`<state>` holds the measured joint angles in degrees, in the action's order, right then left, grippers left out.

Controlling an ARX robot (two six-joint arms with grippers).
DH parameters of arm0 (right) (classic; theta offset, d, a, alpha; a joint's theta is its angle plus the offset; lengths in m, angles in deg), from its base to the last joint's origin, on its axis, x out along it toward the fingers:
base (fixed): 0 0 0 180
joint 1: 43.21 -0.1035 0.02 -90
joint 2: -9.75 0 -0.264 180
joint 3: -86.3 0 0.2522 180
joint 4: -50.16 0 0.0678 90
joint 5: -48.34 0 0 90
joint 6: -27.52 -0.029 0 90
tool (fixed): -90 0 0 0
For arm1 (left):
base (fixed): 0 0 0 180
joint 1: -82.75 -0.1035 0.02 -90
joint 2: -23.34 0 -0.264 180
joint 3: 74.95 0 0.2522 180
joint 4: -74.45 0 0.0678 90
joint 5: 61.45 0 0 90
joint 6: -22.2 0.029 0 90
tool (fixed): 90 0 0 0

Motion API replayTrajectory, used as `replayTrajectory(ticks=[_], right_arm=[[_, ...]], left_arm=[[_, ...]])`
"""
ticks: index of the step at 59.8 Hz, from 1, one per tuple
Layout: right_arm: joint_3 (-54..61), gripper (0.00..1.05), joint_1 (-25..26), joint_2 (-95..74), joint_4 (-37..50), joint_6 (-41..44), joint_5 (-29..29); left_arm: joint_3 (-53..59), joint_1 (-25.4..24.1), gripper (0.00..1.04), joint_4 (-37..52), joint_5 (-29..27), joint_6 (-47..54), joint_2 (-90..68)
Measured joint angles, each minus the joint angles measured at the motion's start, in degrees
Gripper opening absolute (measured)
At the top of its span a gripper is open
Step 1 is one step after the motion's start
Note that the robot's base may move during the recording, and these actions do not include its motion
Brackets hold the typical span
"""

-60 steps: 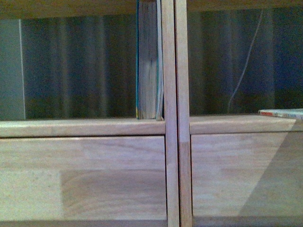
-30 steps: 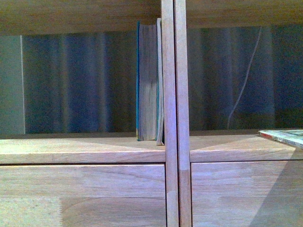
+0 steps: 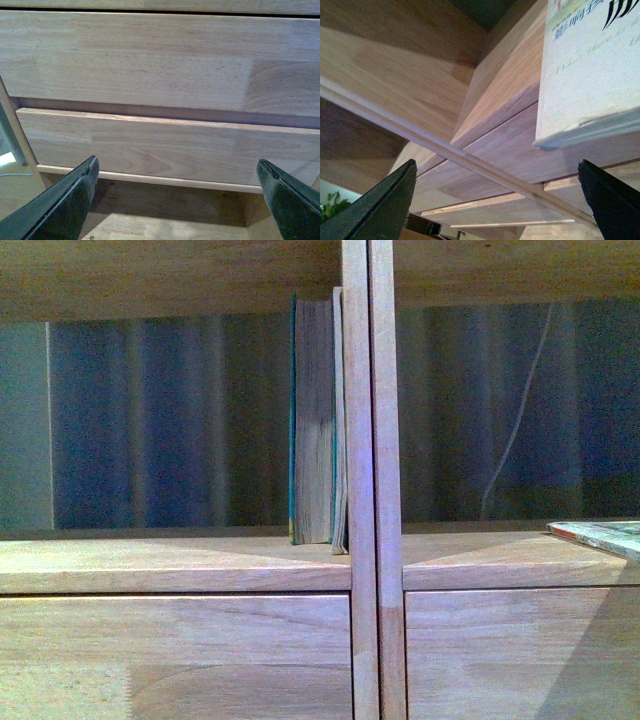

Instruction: Organize books on shelf

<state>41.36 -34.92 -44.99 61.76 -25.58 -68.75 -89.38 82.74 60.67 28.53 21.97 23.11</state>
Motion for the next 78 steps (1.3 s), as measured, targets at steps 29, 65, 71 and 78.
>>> replayTrajectory(ticks=[29, 65, 71, 78], right_arm=[[-7.6, 0.84, 4.8, -11.2, 2.1, -8.8, 2.4], [-6.9, 0.07, 7.1, -8.1, 4.4, -10.7, -1.8], [-6.9, 0.07, 8.9, -3.8, 5.3, -11.6, -4.4], [-7.3, 0.07, 10.3, 0.4, 6.8, -12.9, -8.0]], left_arm=[[0.0, 0.0, 0.97, 0.0, 0.0, 0.0, 0.0], [0.0, 0.0, 0.97, 0.0, 0.0, 0.0, 0.0], [-2.5, -9.8, 0.97, -1.4, 26.9, 1.8, -8.0], [-7.5, -21.2, 0.97, 9.9, 52.6, -2.1, -21.6]])
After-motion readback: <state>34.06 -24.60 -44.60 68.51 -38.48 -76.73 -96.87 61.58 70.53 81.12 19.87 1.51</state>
